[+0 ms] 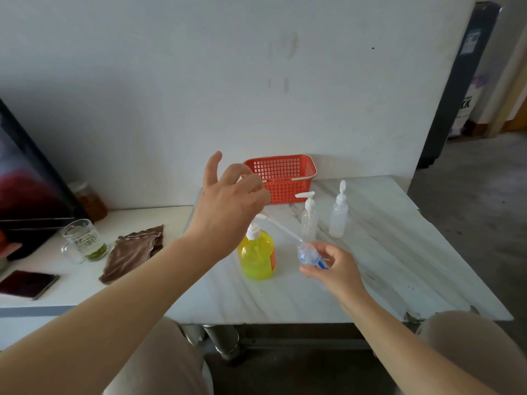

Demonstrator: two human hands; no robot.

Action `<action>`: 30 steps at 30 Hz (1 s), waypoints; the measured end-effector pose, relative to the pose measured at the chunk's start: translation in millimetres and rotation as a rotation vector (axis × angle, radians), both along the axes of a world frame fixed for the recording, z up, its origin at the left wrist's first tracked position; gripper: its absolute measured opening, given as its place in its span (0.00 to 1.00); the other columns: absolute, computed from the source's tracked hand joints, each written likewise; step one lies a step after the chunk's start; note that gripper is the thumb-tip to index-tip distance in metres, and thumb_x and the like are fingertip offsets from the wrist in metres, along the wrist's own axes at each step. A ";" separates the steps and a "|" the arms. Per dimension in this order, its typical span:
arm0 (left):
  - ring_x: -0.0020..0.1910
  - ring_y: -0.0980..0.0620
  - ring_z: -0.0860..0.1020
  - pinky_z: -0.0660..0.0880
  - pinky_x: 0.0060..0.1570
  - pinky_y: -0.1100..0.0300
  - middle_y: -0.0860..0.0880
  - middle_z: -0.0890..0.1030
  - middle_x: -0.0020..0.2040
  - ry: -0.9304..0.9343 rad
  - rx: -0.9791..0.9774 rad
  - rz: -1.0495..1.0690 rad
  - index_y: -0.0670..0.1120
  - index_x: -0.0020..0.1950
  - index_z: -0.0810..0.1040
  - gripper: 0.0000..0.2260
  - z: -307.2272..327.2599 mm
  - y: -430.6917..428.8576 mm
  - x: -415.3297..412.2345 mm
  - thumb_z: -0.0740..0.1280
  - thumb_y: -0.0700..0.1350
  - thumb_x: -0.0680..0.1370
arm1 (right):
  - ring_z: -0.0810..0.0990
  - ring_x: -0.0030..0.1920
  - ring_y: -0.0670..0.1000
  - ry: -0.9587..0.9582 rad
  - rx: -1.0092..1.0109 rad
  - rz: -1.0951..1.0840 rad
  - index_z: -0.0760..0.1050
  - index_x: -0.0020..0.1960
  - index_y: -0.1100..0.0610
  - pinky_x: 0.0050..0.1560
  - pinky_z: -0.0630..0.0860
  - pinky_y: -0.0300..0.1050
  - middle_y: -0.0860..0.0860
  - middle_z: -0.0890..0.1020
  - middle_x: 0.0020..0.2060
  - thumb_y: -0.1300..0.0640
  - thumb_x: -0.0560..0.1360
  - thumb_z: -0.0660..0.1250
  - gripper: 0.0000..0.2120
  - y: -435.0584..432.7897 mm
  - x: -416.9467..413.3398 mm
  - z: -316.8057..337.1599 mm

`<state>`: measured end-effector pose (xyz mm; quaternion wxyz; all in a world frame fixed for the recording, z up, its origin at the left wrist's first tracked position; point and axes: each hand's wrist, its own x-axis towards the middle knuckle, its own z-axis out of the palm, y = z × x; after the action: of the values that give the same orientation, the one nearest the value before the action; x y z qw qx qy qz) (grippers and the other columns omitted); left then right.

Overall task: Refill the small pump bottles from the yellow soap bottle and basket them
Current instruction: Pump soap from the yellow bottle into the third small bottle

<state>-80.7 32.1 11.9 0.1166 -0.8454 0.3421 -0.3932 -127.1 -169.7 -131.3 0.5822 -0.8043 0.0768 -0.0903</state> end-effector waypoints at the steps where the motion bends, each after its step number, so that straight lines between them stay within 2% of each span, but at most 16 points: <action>1: 0.53 0.44 0.78 0.63 0.64 0.33 0.53 0.80 0.43 0.002 -0.001 -0.001 0.51 0.40 0.80 0.15 -0.7 0.3 -0.3 0.76 0.34 0.60 | 0.79 0.47 0.42 -0.003 0.001 -0.002 0.76 0.52 0.46 0.42 0.72 0.30 0.40 0.81 0.45 0.59 0.66 0.78 0.20 0.8 0.0 -0.1; 6: 0.53 0.44 0.78 0.61 0.65 0.33 0.53 0.80 0.43 0.029 0.024 -0.025 0.51 0.41 0.80 0.16 -6.2 -0.6 -3.9 0.76 0.35 0.60 | 0.80 0.46 0.42 -0.024 0.012 0.007 0.76 0.51 0.46 0.41 0.73 0.30 0.40 0.81 0.44 0.59 0.65 0.78 0.19 6.5 -0.3 4.2; 11: 0.51 0.45 0.78 0.60 0.65 0.33 0.55 0.79 0.40 0.103 0.054 -0.065 0.53 0.39 0.81 0.13 -15.7 -10.4 -8.0 0.75 0.37 0.62 | 0.80 0.47 0.42 -0.039 0.008 0.047 0.76 0.54 0.47 0.39 0.73 0.27 0.41 0.81 0.46 0.57 0.66 0.78 0.20 16.1 -3.7 10.1; 13: 0.49 0.46 0.79 0.59 0.64 0.33 0.55 0.79 0.38 0.166 0.042 -0.105 0.54 0.39 0.81 0.12 -20.0 -15.5 -9.5 0.75 0.39 0.62 | 0.79 0.47 0.42 -0.053 -0.001 0.061 0.75 0.54 0.46 0.39 0.73 0.25 0.39 0.80 0.46 0.56 0.66 0.78 0.20 20.7 -5.9 13.6; 17: 0.49 0.48 0.80 0.60 0.64 0.35 0.57 0.79 0.36 0.314 0.031 -0.109 0.55 0.40 0.80 0.13 -23.9 -21.2 -11.1 0.78 0.44 0.60 | 0.79 0.50 0.45 -0.075 -0.029 0.074 0.75 0.56 0.46 0.42 0.73 0.26 0.43 0.81 0.50 0.53 0.67 0.77 0.20 23.8 -7.9 17.6; 21: 0.59 0.51 0.74 0.48 0.70 0.42 0.58 0.78 0.41 0.512 0.014 -0.082 0.54 0.46 0.78 0.08 -20.3 -21.9 -13.6 0.72 0.46 0.69 | 0.79 0.47 0.43 -0.088 -0.060 0.094 0.74 0.54 0.46 0.40 0.73 0.23 0.42 0.80 0.47 0.53 0.67 0.77 0.18 26.1 -12.1 22.1; 23: 0.59 0.53 0.72 0.46 0.70 0.44 0.59 0.75 0.40 0.543 0.018 -0.087 0.54 0.46 0.78 0.06 -18.8 -21.9 -14.6 0.71 0.45 0.70 | 0.79 0.45 0.41 -0.081 -0.049 0.096 0.74 0.53 0.45 0.39 0.72 0.22 0.39 0.79 0.45 0.53 0.67 0.77 0.18 27.9 -14.5 23.6; 27: 0.55 0.51 0.77 0.51 0.68 0.39 0.58 0.79 0.39 0.466 0.068 -0.146 0.55 0.42 0.79 0.14 -19.7 -22.2 -16.6 0.74 0.38 0.64 | 0.80 0.43 0.37 -0.057 -0.001 0.112 0.73 0.52 0.42 0.36 0.70 0.22 0.34 0.77 0.43 0.53 0.68 0.77 0.18 33.2 -18.2 27.4; 30: 0.57 0.50 0.78 0.59 0.64 0.36 0.60 0.81 0.43 0.399 0.053 -0.196 0.58 0.48 0.80 0.22 -16.2 -21.8 -15.4 0.78 0.40 0.58 | 0.78 0.44 0.30 -0.075 0.056 0.115 0.73 0.49 0.41 0.38 0.71 0.23 0.35 0.78 0.43 0.55 0.68 0.76 0.17 36.0 -19.0 30.6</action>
<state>-96.1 10.3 -4.2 0.0300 -0.8658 0.4491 -0.2187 -146.1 -133.7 -100.8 0.6113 -0.7868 0.0110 -0.0848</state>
